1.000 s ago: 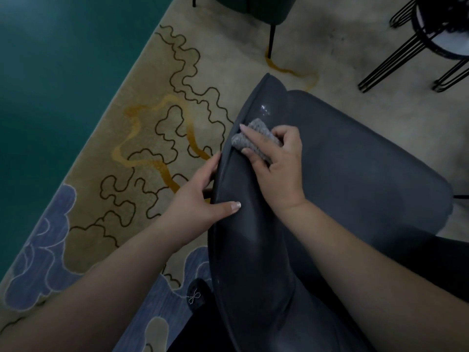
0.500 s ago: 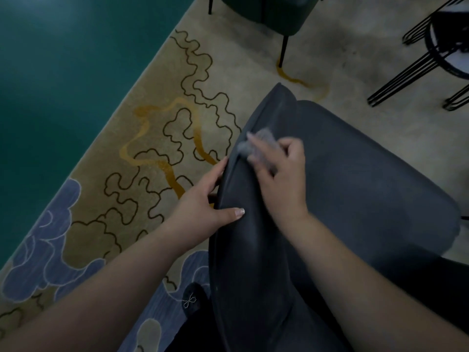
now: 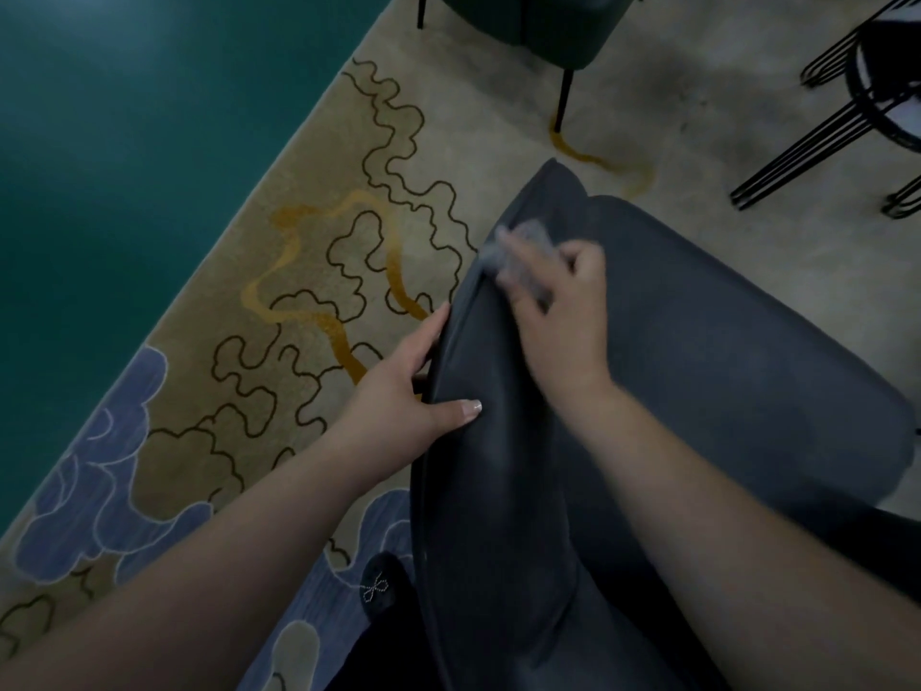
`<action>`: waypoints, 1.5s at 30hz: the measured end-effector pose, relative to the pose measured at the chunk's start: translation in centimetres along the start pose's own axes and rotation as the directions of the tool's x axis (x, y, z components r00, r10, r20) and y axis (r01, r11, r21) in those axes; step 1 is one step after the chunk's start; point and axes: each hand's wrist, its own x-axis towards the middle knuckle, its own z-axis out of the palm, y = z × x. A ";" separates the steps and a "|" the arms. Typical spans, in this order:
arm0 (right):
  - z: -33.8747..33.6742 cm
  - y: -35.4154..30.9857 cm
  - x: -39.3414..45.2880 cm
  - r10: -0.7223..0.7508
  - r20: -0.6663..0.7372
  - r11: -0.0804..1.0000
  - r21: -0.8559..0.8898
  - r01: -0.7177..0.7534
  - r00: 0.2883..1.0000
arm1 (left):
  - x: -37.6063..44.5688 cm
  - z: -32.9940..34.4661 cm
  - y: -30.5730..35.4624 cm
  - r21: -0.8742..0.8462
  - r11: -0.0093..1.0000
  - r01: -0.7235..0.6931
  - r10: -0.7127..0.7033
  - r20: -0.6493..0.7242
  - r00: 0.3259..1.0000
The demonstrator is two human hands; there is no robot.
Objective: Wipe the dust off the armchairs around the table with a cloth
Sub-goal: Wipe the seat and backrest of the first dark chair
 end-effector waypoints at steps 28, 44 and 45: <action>-2.5 -3.2 -7.7 0.003 0.222 1.000 -0.028 0.003 0.975 | -4.6 -2.2 -0.7 -0.171 0.979 0.107 -0.075 0.181 0.981; -2.6 -8.3 -15.0 -0.082 0.280 0.953 -0.259 0.158 0.956 | -7.8 -2.0 -2.2 -0.210 0.968 0.135 -0.111 0.124 0.986; -2.5 -8.4 -15.3 -0.075 0.263 0.957 -0.252 0.143 0.962 | -7.8 -2.0 -2.2 -0.206 0.969 0.134 -0.111 0.121 0.986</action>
